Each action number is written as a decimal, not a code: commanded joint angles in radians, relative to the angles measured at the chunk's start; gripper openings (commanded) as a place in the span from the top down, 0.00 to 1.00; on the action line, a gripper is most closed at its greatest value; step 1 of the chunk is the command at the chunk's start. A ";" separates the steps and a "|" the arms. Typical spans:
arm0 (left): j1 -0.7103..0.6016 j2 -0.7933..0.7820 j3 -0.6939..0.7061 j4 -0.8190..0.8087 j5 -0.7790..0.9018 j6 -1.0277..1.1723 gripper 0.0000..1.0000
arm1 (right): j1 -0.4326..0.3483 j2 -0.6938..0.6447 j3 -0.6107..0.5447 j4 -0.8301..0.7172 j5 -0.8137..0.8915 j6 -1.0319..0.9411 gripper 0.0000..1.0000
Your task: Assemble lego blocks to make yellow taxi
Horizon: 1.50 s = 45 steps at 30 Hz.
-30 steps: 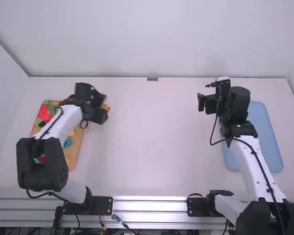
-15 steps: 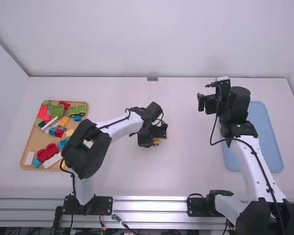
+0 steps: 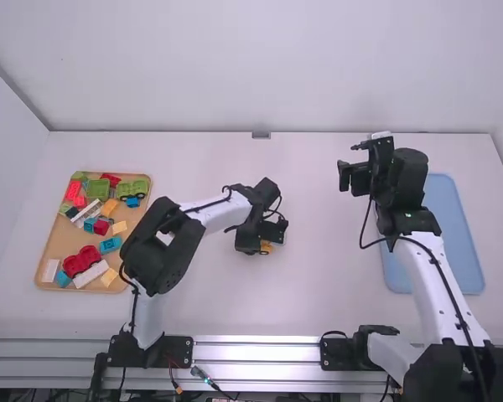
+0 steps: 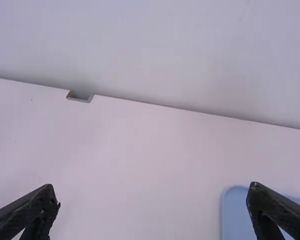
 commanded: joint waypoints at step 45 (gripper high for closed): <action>0.679 -0.521 -0.291 -0.028 -0.128 -0.352 0.01 | -0.003 0.005 0.040 0.026 0.000 0.000 0.01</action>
